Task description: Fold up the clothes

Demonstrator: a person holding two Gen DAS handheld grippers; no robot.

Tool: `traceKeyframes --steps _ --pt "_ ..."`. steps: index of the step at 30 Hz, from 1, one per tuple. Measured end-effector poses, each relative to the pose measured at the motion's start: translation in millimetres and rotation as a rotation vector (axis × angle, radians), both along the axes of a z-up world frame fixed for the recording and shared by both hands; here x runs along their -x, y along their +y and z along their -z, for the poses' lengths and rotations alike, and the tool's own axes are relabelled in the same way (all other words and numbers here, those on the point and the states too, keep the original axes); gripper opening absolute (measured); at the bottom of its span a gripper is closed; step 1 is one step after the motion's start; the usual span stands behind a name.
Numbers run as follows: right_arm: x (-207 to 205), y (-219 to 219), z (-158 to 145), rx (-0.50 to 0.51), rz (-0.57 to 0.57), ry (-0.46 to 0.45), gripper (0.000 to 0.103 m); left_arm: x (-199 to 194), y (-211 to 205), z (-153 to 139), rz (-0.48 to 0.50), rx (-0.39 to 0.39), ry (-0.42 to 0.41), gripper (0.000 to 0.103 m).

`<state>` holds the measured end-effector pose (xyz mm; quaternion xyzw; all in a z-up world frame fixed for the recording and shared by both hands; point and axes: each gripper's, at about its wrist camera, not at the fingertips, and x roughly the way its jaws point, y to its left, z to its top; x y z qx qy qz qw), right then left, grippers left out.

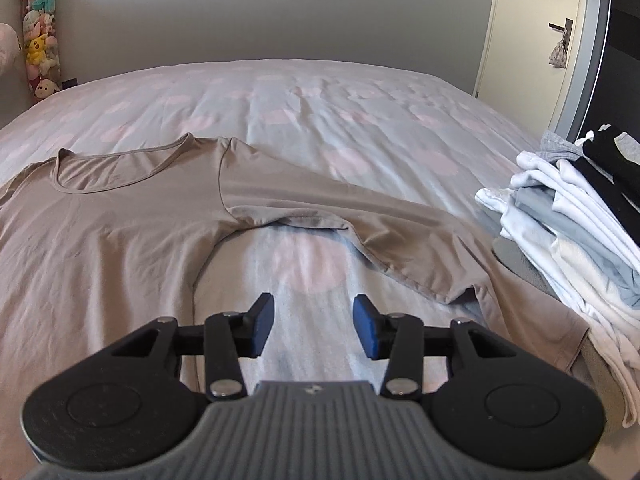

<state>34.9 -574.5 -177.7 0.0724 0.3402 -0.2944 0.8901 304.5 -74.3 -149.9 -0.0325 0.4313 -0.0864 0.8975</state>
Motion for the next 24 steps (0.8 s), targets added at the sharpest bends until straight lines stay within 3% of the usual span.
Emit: traceKeyframes --steps 4,9,14,24 --pt "-1 3 -1 0.020 -0.008 0.010 0.047 0 40 -5 -0.111 0.057 -0.036 0.041" --pt "-5 12 -1 0.057 -0.038 0.035 0.047 -7 78 -11 -0.221 0.074 -0.091 0.041" --pt "-12 20 -1 0.094 -0.071 0.067 0.047 -21 102 -5 -0.258 0.087 -0.077 0.041" --pt "-15 21 2 0.103 -0.075 0.094 0.047 -20 137 12 -0.336 0.206 -0.073 0.042"
